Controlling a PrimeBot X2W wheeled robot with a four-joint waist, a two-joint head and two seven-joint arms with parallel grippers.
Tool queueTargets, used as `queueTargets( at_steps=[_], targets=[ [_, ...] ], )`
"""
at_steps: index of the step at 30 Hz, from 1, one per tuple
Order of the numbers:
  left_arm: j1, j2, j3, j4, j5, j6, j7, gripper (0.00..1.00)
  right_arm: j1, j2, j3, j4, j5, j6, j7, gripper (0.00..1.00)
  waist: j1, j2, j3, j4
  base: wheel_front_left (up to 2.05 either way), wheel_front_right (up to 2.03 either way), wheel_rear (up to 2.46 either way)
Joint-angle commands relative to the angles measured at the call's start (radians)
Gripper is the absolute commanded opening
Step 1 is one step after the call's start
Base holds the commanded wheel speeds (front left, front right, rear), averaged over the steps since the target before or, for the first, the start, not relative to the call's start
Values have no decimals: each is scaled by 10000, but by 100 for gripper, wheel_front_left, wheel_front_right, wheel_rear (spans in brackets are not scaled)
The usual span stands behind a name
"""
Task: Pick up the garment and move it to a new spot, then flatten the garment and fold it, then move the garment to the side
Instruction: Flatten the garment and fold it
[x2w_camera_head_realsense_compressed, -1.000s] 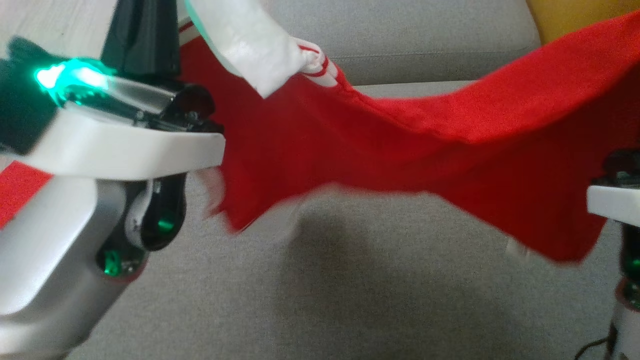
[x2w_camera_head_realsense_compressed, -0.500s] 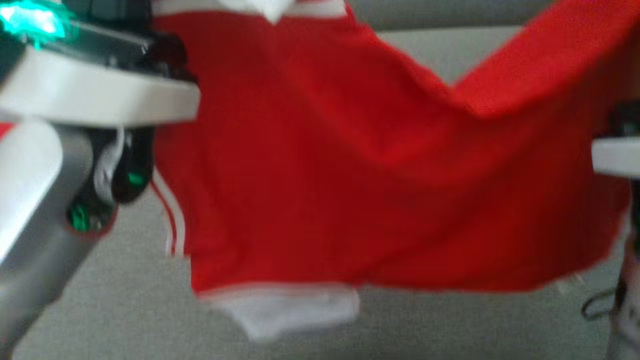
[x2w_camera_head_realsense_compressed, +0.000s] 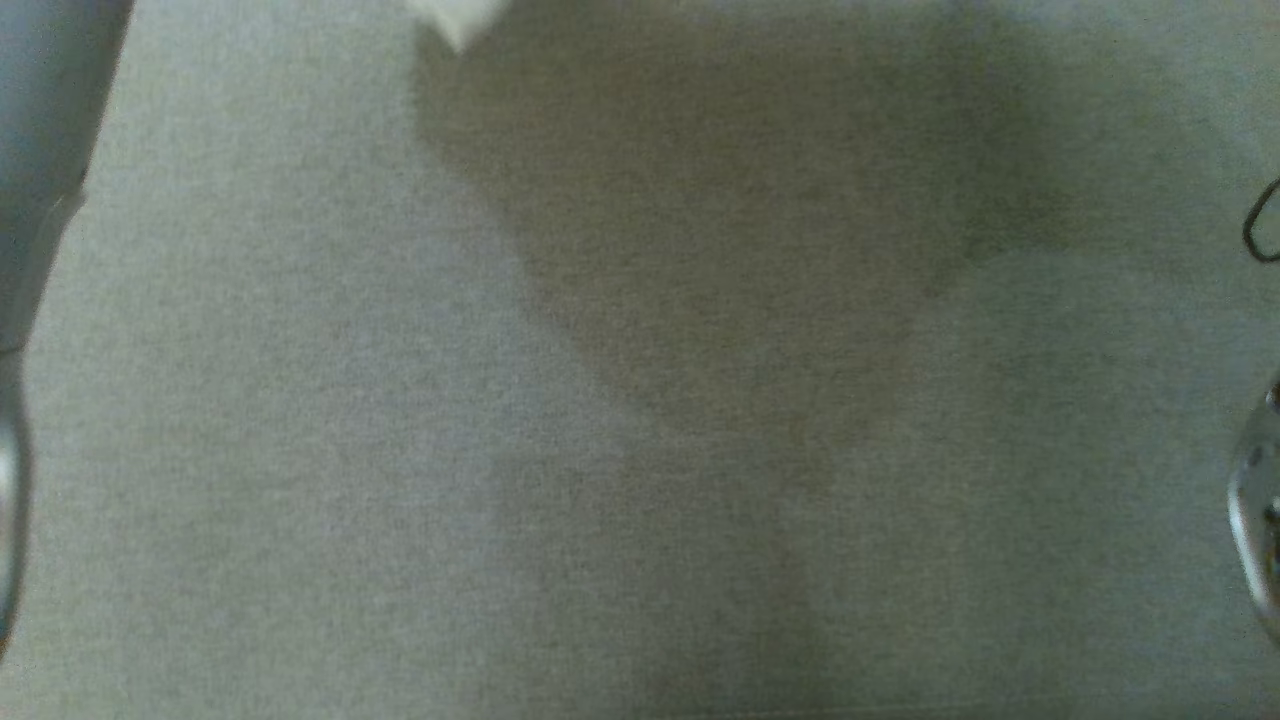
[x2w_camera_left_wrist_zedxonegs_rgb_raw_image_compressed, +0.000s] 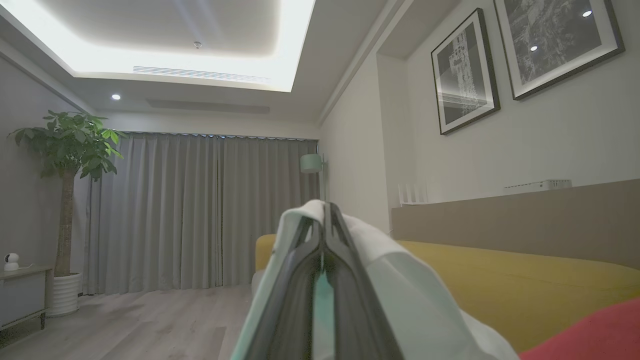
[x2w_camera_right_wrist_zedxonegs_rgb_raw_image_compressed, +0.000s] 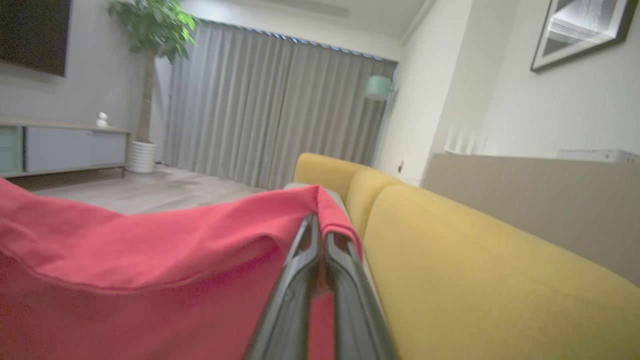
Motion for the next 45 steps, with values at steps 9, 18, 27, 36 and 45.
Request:
queueTargets(
  at_steps=[9, 18, 27, 36, 45],
  targets=[
    [-282, -1035, -30, 2559, 190, -1076, -1119, 0, -912, 638, -603, 3563, -1182, 77, -1660, 0, -4, 0, 1274, 499, 0, 0, 0],
    [1790, -1506, 680, 2639, 565, -2030, -1230, 0, -283, 964, -930, 5874, -1118, 77, -3238, 0, -4, 0, 1743, 715, 0, 0, 0],
    [5026, -1333, 1975, 708, 1290, -2339, -1233, 0, 1319, 1052, -1161, 5890, -179, 77, -3951, 0, -4, 0, 745, 641, 0, 0, 0],
    [8819, -1174, 2309, -1396, 1572, -2194, -1233, 0, 4426, 1183, -949, 4029, 684, 77, -4020, 0, -4, 0, -1048, 657, 0, 0, 0],
    [13125, -539, 2199, -3846, 1268, -1236, -976, 0, 9120, 1334, -1359, 89, 1635, 77, -3018, 0, -4, 0, -2458, 748, 0, 0, 0]
  ],
)
